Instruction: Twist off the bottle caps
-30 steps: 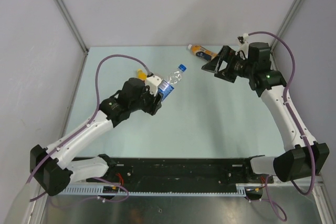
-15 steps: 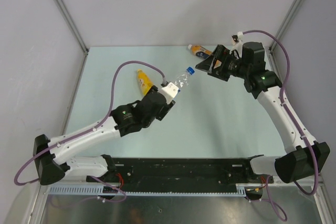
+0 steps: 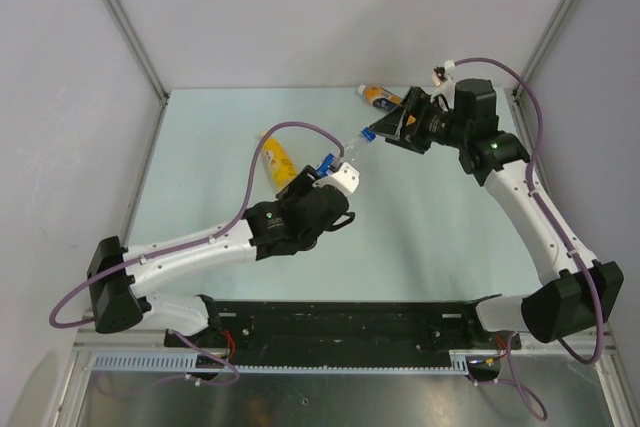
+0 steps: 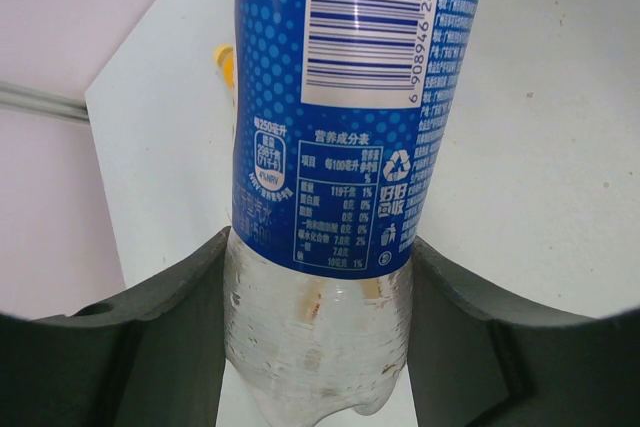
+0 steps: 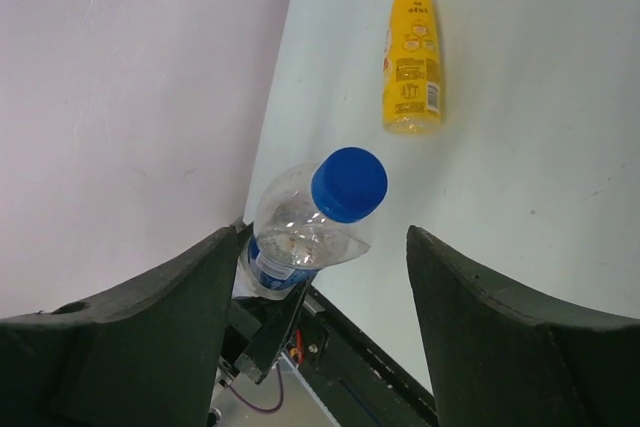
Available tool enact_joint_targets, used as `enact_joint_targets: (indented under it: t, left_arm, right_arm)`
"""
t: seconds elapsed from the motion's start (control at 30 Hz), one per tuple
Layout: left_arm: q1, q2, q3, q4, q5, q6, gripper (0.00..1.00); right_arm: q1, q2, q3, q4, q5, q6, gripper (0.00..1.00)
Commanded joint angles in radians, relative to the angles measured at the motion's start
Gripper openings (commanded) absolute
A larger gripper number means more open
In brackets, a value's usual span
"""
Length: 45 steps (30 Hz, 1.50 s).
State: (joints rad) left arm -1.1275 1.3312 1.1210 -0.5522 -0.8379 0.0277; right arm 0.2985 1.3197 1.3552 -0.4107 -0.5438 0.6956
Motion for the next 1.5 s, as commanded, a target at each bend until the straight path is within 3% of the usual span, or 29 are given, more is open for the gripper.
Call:
enact_joint_targets:
  t: [0.0, 0.33, 0.87, 1.1, 1.3, 1.47]
  left_arm:
    - [-0.019, -0.003, 0.053, 0.012, -0.075, 0.007, 0.09]
    - [-0.032, 0.014, 0.054, 0.010, -0.106, 0.015, 0.08]
    - [-0.048, 0.050, 0.067, 0.011, -0.143, 0.020, 0.08]
    - [-0.051, 0.062, 0.061, 0.011, -0.154, 0.019, 0.08]
    - [-0.051, 0.055, 0.057, 0.009, -0.131, 0.015, 0.01]
    - [-0.051, 0.046, 0.059, 0.009, -0.096, 0.000, 0.00]
  right_arm:
    - [0.006, 0.040, 0.010, 0.063, -0.043, 0.038, 0.71]
    - [0.008, 0.090, 0.009, 0.125, -0.041, 0.106, 0.64]
    - [0.026, 0.151, 0.009, 0.129, -0.057, 0.110, 0.46]
    - [0.034, 0.134, 0.008, 0.137, -0.038, 0.119, 0.33]
    - [0.040, 0.115, 0.001, 0.142, 0.005, 0.121, 0.05]
    - [0.046, 0.083, -0.019, 0.159, 0.050, 0.114, 0.00]
